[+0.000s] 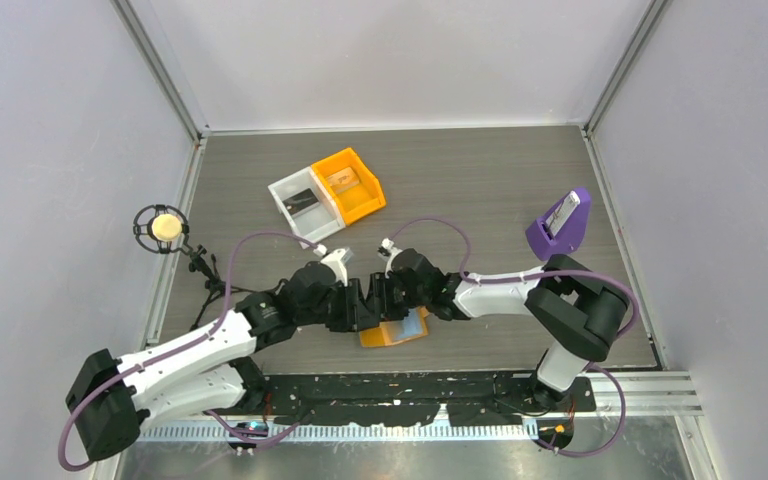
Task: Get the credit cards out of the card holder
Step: Open the card holder at the center of the board.
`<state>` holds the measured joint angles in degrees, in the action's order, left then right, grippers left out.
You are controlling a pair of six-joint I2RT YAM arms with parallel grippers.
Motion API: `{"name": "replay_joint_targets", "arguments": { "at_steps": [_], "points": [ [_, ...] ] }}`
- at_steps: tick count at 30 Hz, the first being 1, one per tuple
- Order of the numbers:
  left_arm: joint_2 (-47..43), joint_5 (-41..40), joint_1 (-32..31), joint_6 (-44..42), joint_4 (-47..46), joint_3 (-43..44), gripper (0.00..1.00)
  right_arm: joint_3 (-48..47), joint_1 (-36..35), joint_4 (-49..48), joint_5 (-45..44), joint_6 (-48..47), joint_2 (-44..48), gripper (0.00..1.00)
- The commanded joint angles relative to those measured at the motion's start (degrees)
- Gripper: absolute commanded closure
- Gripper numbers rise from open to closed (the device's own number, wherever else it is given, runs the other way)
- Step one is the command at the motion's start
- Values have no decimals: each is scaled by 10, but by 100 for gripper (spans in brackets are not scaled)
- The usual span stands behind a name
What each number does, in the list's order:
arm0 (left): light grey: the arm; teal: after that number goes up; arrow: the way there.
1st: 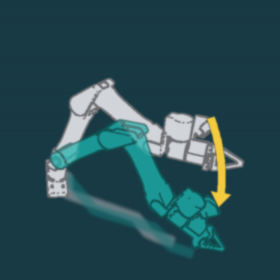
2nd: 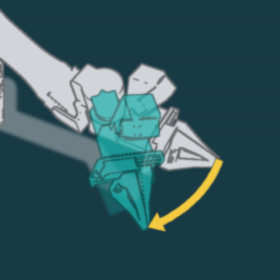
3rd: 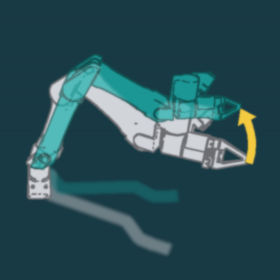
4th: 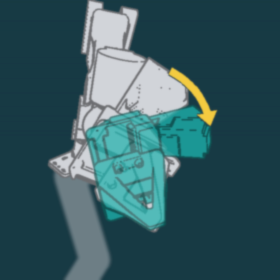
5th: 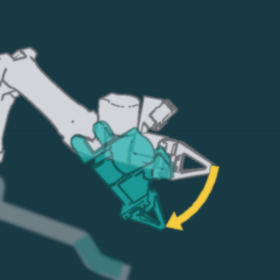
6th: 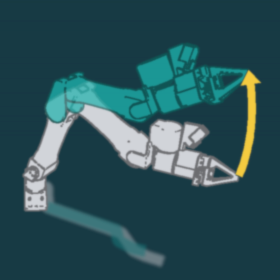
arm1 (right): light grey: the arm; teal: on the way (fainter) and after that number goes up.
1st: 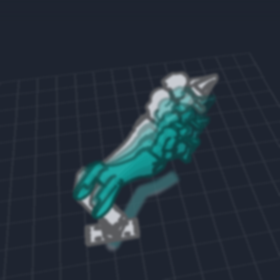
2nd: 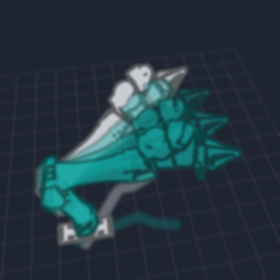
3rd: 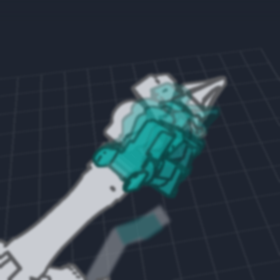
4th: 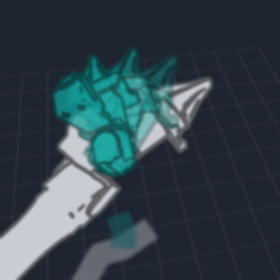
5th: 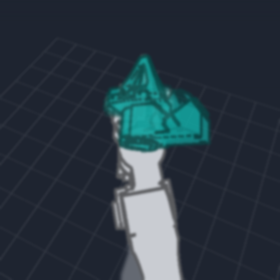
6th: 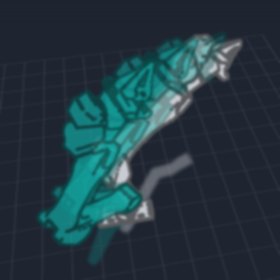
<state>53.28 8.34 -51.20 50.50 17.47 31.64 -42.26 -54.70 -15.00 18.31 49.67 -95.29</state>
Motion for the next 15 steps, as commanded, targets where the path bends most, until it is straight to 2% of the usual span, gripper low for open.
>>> {"name": "replay_joint_targets", "arguments": {
  "at_steps": [1,5,15],
  "points": [
    [11,17,1,0,-58,-19,65,-16,-2,21,-23,-22,29,56],
    [20,16,1,2,-74,-29,66,-16,7,51,-29,-55,61,51],
    [75,10,1,1,-114,-44,66,20,66,84,-16,-83,143,54]
  ]
}}
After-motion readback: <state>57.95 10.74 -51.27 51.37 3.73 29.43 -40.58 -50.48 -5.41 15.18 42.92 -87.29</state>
